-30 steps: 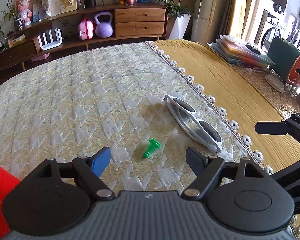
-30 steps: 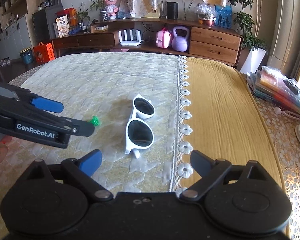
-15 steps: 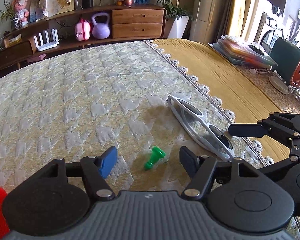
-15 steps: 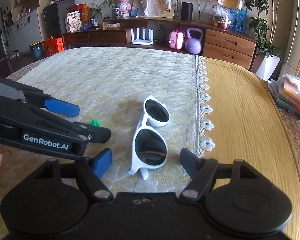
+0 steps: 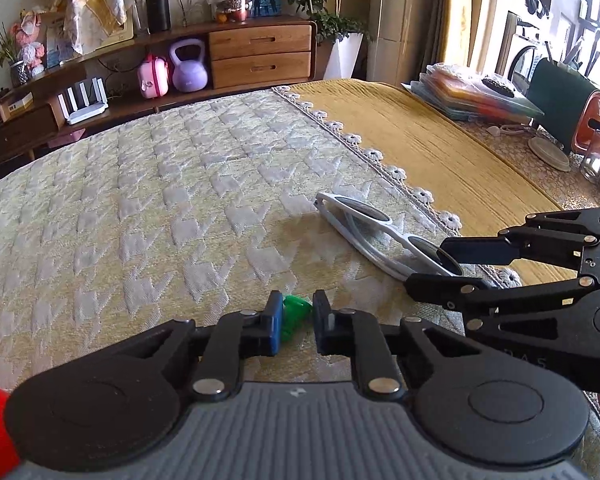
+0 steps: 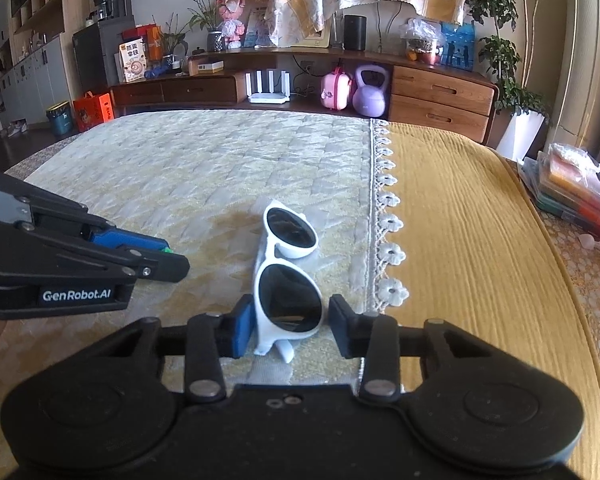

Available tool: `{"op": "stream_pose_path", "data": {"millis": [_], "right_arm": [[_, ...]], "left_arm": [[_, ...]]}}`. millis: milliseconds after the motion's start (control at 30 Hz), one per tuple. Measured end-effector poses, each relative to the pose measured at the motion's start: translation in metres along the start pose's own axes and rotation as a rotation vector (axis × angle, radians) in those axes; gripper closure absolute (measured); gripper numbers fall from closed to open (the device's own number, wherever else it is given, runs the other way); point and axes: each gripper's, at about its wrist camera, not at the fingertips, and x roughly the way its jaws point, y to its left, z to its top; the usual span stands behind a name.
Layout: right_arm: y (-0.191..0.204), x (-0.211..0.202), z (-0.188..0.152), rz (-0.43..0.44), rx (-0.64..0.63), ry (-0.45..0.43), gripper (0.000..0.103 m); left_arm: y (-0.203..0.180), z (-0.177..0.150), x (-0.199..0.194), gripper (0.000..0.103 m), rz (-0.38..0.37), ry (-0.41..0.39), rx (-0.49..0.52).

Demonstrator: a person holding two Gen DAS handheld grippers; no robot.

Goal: Organize rigid objects
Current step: 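Grasp the green peg with the left tool while the right tool grasps the white sunglasses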

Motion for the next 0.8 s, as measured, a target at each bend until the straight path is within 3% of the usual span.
{"op": "stream_pose_path", "data": {"millis": [367,800], "right_arm": [[0.008,-0.011,-0.002,-0.033,0.032,0.002,0.068],[0.042,-0.065,-0.016,-0.011,0.011,0.001,0.069]], "left_arm": [[-0.001,-0.003,-0.009,0.088,0.032,0.024,-0.018],[0.007,-0.026,-0.058,0.088,0.008,0.06,-0.074]]}}
